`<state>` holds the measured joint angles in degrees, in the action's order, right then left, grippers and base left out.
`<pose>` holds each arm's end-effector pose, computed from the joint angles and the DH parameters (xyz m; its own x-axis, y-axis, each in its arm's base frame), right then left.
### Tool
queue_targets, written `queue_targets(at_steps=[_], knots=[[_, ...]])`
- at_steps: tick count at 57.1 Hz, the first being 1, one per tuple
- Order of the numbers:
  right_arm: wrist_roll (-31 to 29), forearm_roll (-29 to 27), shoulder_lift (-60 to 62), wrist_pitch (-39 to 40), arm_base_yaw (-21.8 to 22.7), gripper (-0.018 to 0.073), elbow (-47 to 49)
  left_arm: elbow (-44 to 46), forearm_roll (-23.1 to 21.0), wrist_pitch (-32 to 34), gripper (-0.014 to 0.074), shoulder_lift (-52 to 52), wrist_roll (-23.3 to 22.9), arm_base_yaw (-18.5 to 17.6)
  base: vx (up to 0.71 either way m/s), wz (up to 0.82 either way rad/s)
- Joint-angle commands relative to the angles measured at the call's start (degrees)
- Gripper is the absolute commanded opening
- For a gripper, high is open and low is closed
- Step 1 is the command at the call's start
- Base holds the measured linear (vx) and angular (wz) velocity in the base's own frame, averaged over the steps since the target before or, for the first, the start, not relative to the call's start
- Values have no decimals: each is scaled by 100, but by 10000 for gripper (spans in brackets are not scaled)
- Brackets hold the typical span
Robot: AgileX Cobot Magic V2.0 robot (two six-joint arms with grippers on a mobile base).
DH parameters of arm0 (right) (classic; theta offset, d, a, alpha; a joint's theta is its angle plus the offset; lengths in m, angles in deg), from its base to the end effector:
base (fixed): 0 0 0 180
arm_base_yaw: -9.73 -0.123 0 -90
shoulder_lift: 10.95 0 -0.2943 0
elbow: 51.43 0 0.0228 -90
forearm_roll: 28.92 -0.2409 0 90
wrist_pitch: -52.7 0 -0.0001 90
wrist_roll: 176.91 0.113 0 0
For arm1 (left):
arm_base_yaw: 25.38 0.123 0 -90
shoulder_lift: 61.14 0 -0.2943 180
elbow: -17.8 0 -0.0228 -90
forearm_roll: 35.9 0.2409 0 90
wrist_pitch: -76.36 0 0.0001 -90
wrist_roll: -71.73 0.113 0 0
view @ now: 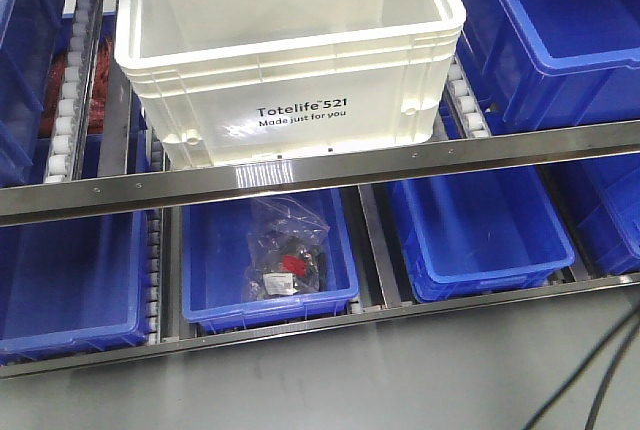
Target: Place moving items into box and shelve
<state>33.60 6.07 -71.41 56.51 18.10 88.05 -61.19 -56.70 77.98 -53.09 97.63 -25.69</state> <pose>0.2060 -0.0260 0.3400 -0.1432 -0.0568 -0.9881 0.0974 0.9927 -0.0712 0.0607 0.0008 0.2081 0.0773 0.0886 -0.9931 -0.0115 0.9961 0.0880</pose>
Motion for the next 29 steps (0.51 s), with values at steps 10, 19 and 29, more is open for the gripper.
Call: queue_targets(at_steps=[10, 19, 29], knots=[[229, -82, 983, 1271, 237, -3, -1456, 59, -36, 441, 1, 74, -37, -3, 0, 0], [112, -152, 1417, 1184, 67, -3, -1903, 59, -36, 441, 2, 74, -37, -3, 0, 0], [53, -152, 2197, 244, -60, -3, -1909, 59, -36, 441, 2, 74, -37, -3, 0, 0]])
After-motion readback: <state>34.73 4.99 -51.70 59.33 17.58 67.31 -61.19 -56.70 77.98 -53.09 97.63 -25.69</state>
